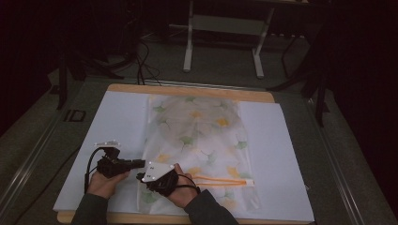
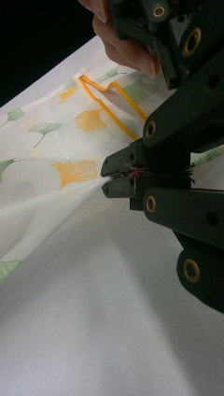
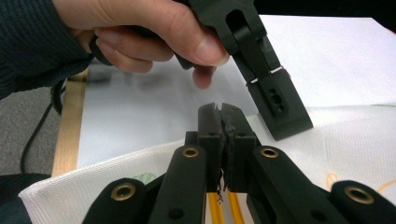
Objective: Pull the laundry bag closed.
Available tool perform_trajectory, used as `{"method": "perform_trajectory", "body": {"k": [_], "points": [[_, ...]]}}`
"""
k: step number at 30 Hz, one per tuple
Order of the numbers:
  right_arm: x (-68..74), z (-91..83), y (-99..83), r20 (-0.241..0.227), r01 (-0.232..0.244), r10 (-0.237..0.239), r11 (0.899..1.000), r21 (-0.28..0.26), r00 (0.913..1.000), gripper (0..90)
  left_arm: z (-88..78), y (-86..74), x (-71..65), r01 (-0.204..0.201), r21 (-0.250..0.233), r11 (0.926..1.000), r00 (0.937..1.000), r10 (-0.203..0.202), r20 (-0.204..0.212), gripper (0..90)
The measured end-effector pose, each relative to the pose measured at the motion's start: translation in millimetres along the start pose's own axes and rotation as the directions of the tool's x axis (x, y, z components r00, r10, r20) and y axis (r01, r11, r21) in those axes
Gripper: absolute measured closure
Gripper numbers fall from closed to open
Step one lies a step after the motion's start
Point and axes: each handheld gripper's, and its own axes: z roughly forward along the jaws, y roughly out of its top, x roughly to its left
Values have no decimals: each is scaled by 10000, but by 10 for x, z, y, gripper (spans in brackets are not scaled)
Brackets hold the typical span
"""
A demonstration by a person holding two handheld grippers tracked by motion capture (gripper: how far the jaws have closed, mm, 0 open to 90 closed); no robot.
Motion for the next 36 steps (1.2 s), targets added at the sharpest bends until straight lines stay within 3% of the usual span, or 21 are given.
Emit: {"method": "perform_trajectory", "body": {"k": [8,17,24,31,36], "points": [[-60,-72,-88,-85,-302,304,9994,139,9995,844,-19,9,-36,-343,-169,9993,9993,341,-137,890],[-100,-100,-150,-161,-88,102,9968,791,9998,816,-48,17,-73,-708,-463,9964,9973,699,-209,891],[-138,-92,-81,-262,125,-99,9944,1045,9996,782,-46,29,-121,-1122,-418,9928,9931,1107,-376,890],[-172,-17,-10,-852,345,-198,9840,1748,9962,754,-52,35,-145,-1292,-454,9906,9909,1273,-431,890],[-169,60,11,-920,435,-242,9759,2137,9955,728,-51,41,-169,-1368,-527,9892,9899,1345,-437,890]]}}
